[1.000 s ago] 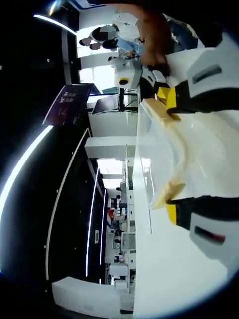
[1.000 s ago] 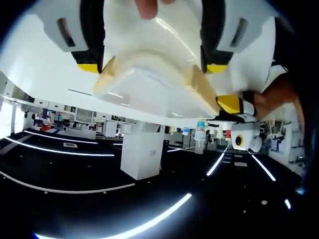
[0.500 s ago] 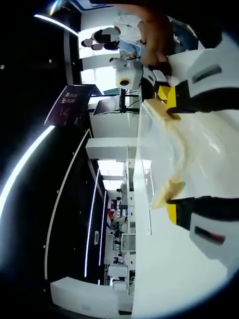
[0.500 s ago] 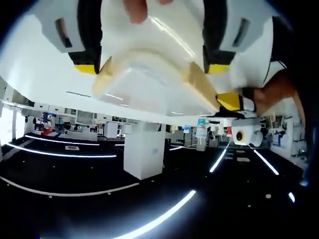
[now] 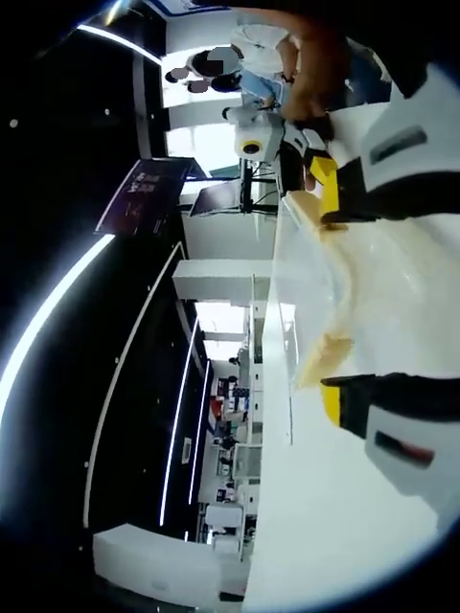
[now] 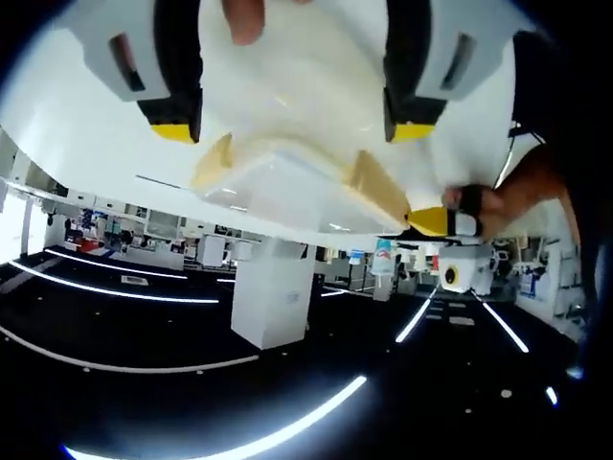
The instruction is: Snap each plastic latch of the storage box into its locked position after aligning the lid with the box until every specified latch is closed and the lid sits flush.
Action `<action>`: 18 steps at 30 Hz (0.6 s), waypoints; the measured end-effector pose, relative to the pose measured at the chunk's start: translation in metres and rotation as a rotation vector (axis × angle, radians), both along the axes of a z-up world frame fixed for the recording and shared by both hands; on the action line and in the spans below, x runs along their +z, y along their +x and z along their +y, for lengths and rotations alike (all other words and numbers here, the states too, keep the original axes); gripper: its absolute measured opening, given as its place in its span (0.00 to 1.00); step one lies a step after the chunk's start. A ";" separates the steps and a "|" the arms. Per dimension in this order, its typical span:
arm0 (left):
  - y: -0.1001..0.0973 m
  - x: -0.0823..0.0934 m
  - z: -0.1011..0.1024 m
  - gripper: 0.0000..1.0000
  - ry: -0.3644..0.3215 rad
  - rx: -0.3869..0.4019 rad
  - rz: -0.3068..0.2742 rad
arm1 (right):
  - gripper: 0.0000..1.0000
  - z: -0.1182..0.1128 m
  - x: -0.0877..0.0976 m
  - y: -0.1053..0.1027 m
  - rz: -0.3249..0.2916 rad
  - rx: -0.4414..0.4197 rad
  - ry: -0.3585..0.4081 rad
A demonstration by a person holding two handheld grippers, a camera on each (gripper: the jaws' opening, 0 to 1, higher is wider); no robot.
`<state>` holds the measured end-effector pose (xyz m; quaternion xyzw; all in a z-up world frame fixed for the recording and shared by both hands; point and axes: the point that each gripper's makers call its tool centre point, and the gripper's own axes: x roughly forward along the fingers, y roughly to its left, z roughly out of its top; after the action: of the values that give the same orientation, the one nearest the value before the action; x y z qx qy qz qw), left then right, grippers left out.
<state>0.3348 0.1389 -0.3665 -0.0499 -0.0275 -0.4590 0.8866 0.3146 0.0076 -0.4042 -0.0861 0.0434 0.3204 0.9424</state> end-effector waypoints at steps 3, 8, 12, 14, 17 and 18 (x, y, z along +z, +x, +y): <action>-0.005 -0.012 0.001 0.87 0.089 0.004 0.056 | 0.99 0.004 0.004 0.003 -0.007 -0.012 0.018; -0.014 -0.011 0.009 1.00 0.167 0.009 0.010 | 1.00 0.017 0.019 -0.012 -0.013 -0.002 -0.022; -0.033 0.000 0.015 1.00 0.135 -0.018 -0.005 | 1.00 0.012 0.042 -0.009 -0.121 -0.040 0.025; -0.037 0.001 0.021 1.00 0.140 -0.001 -0.002 | 0.95 0.007 0.046 -0.021 -0.127 -0.043 0.037; -0.042 -0.004 0.036 1.00 0.188 0.065 0.024 | 0.95 -0.003 0.051 -0.039 -0.109 -0.045 0.092; -0.042 -0.004 0.040 1.00 0.188 0.089 0.038 | 0.94 -0.009 0.051 -0.043 -0.097 -0.056 0.102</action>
<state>0.2932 0.1788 -0.3704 0.0261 0.0302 -0.4188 0.9072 0.2717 -0.0018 -0.3534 -0.0519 -0.0163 0.2911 0.9551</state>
